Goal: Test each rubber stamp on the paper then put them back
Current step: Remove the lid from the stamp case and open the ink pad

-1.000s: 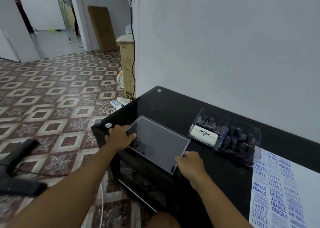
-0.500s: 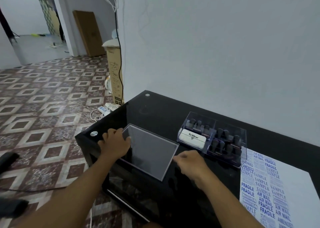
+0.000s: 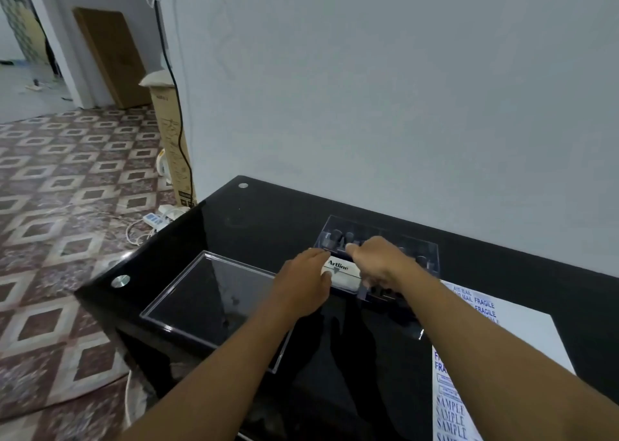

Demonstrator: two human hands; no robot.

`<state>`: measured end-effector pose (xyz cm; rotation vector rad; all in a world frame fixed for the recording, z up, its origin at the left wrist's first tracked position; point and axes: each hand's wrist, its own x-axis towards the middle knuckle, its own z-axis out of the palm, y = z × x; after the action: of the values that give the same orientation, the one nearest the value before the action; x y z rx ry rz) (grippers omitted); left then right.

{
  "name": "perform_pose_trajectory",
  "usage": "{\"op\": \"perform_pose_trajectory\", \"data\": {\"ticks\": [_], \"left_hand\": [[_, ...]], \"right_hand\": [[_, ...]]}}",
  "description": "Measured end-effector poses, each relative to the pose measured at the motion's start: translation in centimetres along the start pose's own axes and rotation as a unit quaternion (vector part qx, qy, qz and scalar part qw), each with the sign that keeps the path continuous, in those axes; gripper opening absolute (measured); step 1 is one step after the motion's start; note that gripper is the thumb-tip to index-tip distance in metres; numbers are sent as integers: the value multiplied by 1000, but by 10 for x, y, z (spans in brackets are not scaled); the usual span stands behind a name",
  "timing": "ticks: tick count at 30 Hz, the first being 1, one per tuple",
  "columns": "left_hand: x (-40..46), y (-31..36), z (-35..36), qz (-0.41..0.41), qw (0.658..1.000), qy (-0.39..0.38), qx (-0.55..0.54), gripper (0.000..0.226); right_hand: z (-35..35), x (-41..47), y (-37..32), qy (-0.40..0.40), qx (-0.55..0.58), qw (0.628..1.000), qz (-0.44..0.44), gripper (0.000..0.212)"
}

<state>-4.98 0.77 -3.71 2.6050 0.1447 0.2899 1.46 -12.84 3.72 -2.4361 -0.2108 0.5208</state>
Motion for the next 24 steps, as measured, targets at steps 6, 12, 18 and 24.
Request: {"op": "perform_pose_trajectory", "data": {"ticks": [6,12,18,24], "left_hand": [[7,-6,10,-6,999,-3,44,32],[7,-6,6,-16,999,-11,37,37],[5,-7,5,-6,999,-22,29,32],[4,-6,3,-15,999,-35,15,40]], "right_hand": [[9,16,-10,-49,-113,992,-9,57],[13,22,-15,-83,-117,990,9,47],[18,26,-20,-90,-72,993,34,41],[17,26,-11,-25,113,989,87,22]]}}
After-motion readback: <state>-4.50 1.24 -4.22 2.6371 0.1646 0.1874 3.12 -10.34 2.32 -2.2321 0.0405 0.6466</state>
